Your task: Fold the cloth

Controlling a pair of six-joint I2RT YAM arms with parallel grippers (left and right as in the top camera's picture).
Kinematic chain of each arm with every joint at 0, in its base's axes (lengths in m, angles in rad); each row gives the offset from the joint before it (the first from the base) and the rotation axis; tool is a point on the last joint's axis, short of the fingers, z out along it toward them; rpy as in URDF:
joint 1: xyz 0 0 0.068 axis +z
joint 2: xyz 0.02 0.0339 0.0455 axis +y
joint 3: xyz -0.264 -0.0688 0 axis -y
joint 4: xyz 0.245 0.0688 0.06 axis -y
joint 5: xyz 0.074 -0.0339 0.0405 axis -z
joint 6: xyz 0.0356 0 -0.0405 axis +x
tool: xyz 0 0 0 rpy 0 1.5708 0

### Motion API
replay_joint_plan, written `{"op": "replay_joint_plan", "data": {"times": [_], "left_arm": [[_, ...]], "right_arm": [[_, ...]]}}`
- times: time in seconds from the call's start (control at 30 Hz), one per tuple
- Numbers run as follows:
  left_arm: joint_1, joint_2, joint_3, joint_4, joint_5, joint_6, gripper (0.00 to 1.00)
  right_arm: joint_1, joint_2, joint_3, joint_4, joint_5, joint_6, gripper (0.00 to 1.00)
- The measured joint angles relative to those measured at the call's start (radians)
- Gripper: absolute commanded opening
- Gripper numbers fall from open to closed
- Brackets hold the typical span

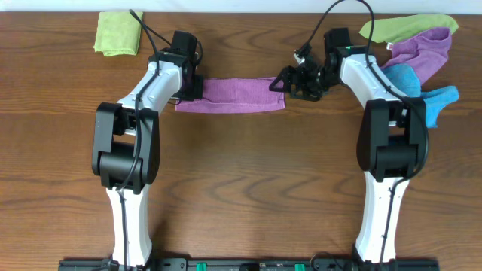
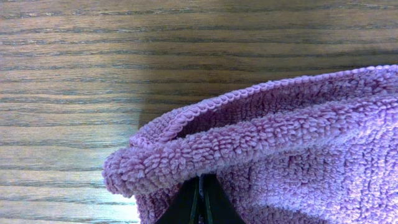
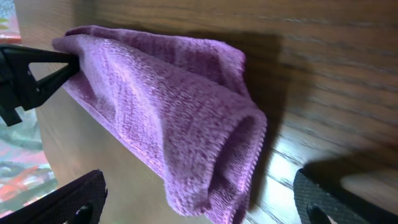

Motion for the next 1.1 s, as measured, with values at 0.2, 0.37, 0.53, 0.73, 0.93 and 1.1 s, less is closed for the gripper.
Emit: {"op": "replay_joint_plan", "data": {"times": [0.2,0.37,0.53,0.73,0.93,1.1], "left_arm": [[0.002,0.0,0.0,0.0,0.005,0.0,0.06],[0.002,0.0,0.0,0.0,0.005,0.0,0.06],[0.002,0.0,0.0,0.0,0.005,0.0,0.06],[0.002,0.0,0.0,0.0,0.006,0.0,0.06],[0.003,0.0,0.0,0.0,0.023,0.0,0.06],[0.006,0.002,0.013,-0.019,0.071,0.0,0.06]], "right_arm": [[0.01,0.01,0.003,0.006,-0.025,0.0,0.97],[0.013,0.033,0.019,0.01,-0.067,0.004,0.95],[0.013,0.05,0.027,0.014,-0.096,0.008,0.89],[0.013,0.072,0.029,0.017,-0.09,0.027,0.36],[0.015,0.099,0.024,0.023,-0.062,0.055,0.01],[0.015,0.099,0.024,0.023,-0.06,0.077,0.01]]}}
